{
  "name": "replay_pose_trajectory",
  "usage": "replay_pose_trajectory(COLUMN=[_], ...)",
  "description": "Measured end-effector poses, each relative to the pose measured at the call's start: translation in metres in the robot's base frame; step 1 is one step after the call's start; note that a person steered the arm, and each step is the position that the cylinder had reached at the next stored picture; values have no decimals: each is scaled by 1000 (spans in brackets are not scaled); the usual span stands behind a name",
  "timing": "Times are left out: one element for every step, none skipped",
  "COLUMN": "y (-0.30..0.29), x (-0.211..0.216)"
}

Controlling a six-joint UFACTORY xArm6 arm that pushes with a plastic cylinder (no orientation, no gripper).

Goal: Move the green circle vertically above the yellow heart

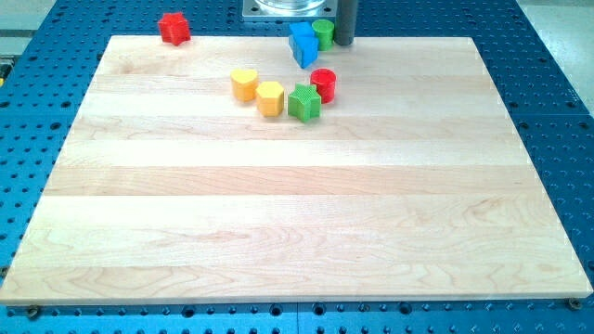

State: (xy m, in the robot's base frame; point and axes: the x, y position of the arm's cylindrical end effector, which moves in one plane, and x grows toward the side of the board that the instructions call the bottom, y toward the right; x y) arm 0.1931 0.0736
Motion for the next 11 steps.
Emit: replay_pose_trajectory(y=[-31,-36,6,12,12,7,-2,-17,-39,-109,-132], x=[3,30,12,-2,-2,-1,-1,-1,1,18,56])
